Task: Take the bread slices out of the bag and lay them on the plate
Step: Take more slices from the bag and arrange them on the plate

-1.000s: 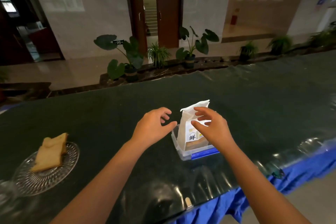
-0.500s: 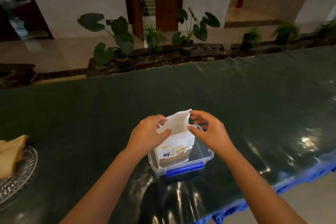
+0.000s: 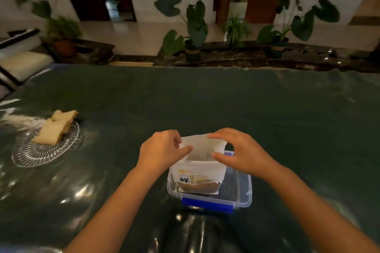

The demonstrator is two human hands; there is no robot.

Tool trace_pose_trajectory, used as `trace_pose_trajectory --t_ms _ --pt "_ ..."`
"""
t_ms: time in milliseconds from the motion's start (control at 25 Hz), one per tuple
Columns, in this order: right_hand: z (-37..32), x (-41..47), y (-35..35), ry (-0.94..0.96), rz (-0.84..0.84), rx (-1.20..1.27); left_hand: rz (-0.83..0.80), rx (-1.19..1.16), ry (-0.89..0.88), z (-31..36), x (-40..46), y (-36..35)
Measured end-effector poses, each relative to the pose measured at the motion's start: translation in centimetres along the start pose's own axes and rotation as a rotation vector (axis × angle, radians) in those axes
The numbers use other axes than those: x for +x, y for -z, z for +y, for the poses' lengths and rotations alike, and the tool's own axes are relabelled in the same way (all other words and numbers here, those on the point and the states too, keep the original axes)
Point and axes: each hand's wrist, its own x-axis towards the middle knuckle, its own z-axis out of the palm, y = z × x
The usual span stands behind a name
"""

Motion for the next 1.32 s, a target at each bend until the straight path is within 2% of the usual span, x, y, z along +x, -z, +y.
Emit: trace_pose_trajectory --t_ms 80,200,360,560,680,880,960,1040,1120,1200,1320 --pt "0.7 0.5 -0.1 0.091 -0.088 -0.101 0.016 0.087 0.076 0.9 0.0 -1.1" --pt "1.6 1.2 -0.2 0.183 -0.185 -0.225 0.088 0.136 0.076 1.7 0.2 -2.8" --pt "2.7 0.8 0.4 0.242 -0.188 -0.278 0.185 0.051 0.074 1.3 0.4 -3.2" --pt "3.4 -0.5 1.7 0.261 -0.211 -0.341 0.25 -0.143 0.17 -1.0 -0.4 -2.4" --pt "3.6 -1.5 2.3 0.264 -0.246 -0.431 0.237 -0.232 0.202 -1.7 -0.9 -2.0" --pt "1.0 -0.9 2.2 0.27 -0.246 -0.541 0.163 -0.311 0.151 -1.5 -1.8 -2.0" --pt "-0.9 0.2 1.8 0.273 -0.195 -0.501 0.153 -0.32 0.138 -1.6 -2.1 -1.9" --pt "-2.9 1.9 1.1 0.207 -0.17 -0.342 0.136 -0.311 0.125 -1.9 -2.4 -1.7" --pt "-4.3 4.1 -0.4 0.042 -0.322 -0.25 0.124 -0.308 0.111 -2.1 -2.8 -1.7" --pt "-5.0 5.7 -2.7 -0.1 -0.614 -0.352 0.125 -0.296 0.088 -2.1 -3.2 -1.8" --pt "-4.1 5.6 -5.6 -0.153 -0.825 -0.521 0.101 -0.29 0.06 -2.6 -3.9 -1.7"
